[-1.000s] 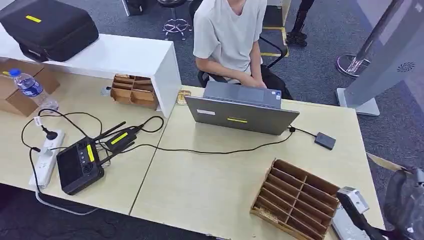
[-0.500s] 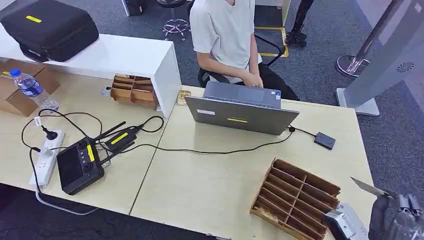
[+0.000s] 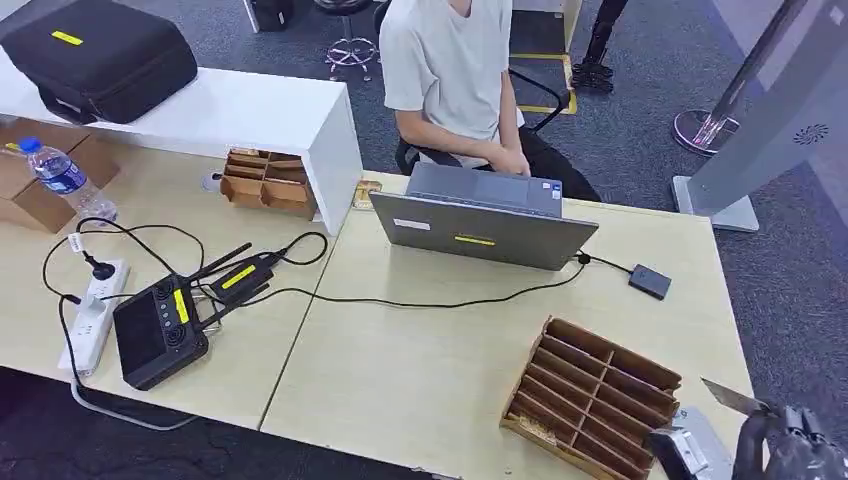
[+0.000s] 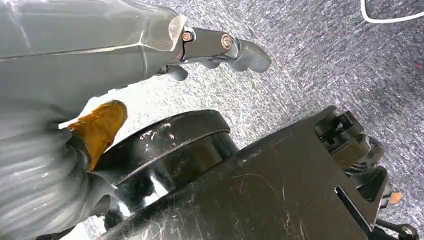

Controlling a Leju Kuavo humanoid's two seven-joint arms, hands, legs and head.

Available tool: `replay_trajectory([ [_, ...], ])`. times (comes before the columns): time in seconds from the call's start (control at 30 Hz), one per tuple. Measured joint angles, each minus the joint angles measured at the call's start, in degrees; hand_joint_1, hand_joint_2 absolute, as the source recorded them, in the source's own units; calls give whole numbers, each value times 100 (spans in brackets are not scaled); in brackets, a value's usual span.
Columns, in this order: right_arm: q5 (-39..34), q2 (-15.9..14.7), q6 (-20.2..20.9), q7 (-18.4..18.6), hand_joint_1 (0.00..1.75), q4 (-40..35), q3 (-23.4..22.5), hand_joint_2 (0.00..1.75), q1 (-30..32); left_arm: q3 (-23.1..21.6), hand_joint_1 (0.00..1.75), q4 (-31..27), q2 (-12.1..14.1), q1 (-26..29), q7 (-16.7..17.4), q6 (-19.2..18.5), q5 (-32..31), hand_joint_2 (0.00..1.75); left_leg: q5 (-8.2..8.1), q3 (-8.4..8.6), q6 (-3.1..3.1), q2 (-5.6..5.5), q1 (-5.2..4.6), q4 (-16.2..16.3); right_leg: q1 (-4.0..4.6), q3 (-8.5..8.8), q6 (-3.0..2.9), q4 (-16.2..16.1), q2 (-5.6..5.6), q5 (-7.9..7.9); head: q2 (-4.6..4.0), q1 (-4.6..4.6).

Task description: Pass the card to the sensor for recognition and then transmit it.

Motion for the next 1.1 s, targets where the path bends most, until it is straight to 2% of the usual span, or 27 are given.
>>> replay_trajectory([
  [0.2, 2, 153, 0, -188, 175, 289, -370, 175, -51, 9, 0, 0, 0, -1, 13, 15, 0, 175, 0, 1, 0, 0, 0, 0, 0, 0, 0, 0, 0, 0, 0, 0],
  [0.4, -290, 370, 26, -636, 175, 590, -914, 175, -79, 31, 0, 2, 0, -1, 18, 42, 20, 175, 0, 1, 0, 0, 0, 0, 0, 0, 0, 0, 0, 0, 0, 0],
  [0.73, -293, 839, 131, -1245, 175, 973, -1591, 175, -85, 125, 0, 2, 0, -4, 18, 59, 59, 175, 0, 1, 0, 2, 1, -1, 1, -1, -2, 1, 0, -2, 0, 0],
  [1.1, -267, 1128, 129, -1473, 175, 1491, -2086, 175, -180, 153, 0, 2, 0, -4, 17, 70, 59, 175, 0, 0, 0, 4, 1, -1, 1, -1, -3, 1, 1, -2, 0, 2],
])
